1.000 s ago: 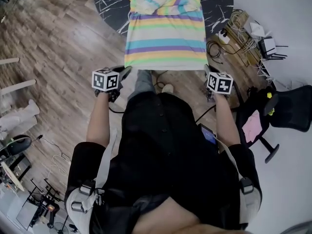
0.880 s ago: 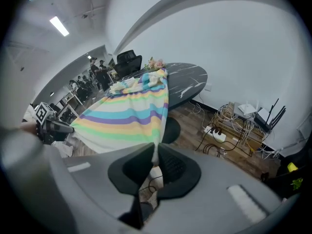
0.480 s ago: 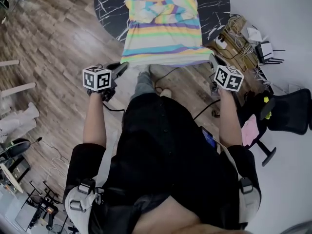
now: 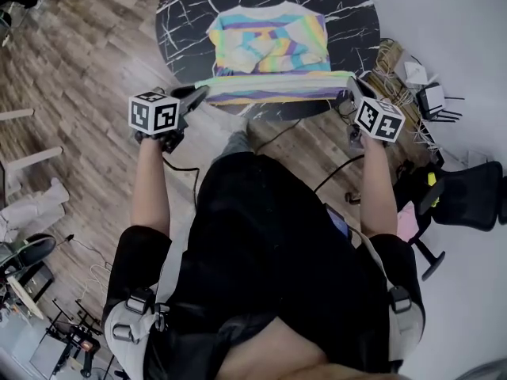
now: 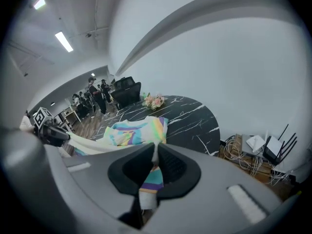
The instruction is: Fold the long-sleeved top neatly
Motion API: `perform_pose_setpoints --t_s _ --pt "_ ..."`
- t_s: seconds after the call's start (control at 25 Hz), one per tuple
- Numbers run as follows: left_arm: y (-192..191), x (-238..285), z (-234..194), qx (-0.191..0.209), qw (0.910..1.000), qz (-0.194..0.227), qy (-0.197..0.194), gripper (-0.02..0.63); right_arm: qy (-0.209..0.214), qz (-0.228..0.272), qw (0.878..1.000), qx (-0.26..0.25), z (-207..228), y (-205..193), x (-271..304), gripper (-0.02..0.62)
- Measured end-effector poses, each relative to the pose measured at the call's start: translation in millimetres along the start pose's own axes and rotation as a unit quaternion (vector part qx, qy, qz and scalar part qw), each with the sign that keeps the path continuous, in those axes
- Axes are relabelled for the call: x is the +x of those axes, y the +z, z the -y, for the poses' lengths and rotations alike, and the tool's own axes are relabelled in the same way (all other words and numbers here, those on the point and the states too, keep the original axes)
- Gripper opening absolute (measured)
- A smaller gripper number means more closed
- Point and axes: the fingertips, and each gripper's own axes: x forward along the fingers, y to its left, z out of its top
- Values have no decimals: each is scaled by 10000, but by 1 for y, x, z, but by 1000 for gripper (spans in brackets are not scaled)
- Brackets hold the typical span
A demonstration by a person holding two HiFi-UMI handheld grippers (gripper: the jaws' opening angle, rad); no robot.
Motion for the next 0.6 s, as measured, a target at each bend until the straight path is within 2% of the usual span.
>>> perform_pose_setpoints --t_s 0.6 --pt "102 36 -84 -74 9996 -226 -118 23 -214 50 9995 -217 7 99 95 25"
